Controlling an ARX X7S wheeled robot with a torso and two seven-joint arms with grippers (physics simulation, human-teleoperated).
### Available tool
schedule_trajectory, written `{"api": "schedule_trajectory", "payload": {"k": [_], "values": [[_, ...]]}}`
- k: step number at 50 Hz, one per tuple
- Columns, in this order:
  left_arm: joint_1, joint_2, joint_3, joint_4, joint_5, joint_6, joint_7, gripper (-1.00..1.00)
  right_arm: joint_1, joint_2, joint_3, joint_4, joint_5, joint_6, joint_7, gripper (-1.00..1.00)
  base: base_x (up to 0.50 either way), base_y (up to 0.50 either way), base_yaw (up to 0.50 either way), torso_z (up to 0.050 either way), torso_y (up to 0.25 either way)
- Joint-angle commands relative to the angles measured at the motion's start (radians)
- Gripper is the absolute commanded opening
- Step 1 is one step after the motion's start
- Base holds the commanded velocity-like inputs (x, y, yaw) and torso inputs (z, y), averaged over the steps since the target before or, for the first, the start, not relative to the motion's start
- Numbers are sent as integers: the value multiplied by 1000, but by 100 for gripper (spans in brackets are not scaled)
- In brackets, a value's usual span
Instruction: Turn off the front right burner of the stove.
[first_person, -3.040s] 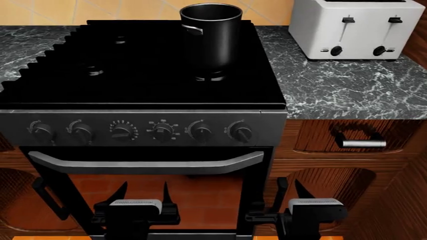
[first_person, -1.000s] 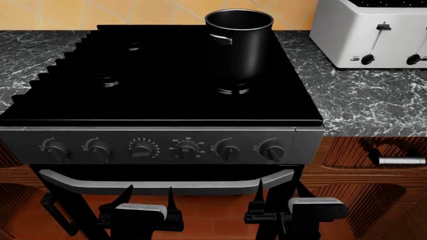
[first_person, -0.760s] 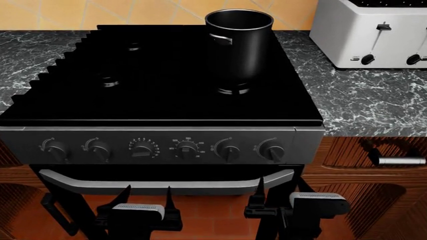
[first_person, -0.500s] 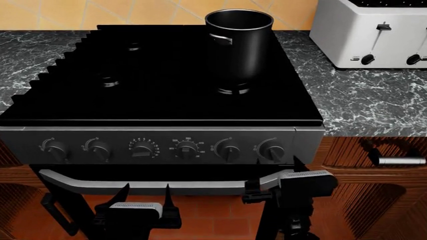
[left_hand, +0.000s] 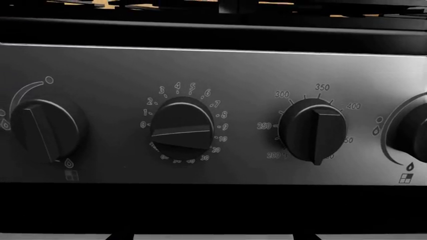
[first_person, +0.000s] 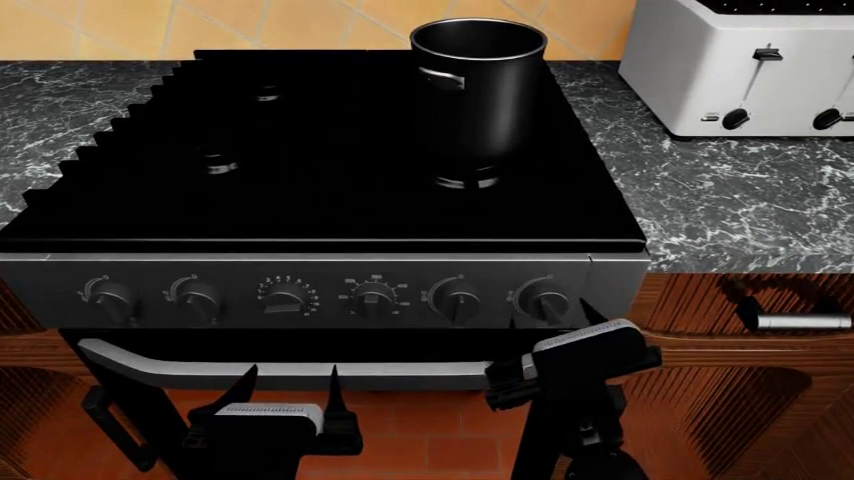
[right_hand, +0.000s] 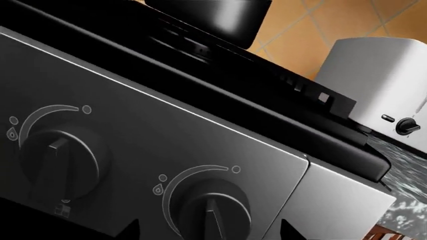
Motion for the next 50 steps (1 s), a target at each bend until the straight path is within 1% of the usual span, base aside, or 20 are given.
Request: {"api": "schedule_trajectory", "payload": {"k": [1, 20, 50], "values": [[6, -8, 6, 7, -5, 5, -5, 100, 11, 12, -34, -2, -32, 55, -3, 100, 0, 0, 0, 0, 0], [-2, -13, 18, -5, -10, 8, -15, 100, 77, 8, -90, 85, -79, 119, -11, 100, 0, 0, 0, 0, 0], [3, -27, 34, 2, -19, 13, -28, 100, 93, 38, -103, -15, -123, 225, -4, 100, 0, 0, 0, 0, 0]]}}
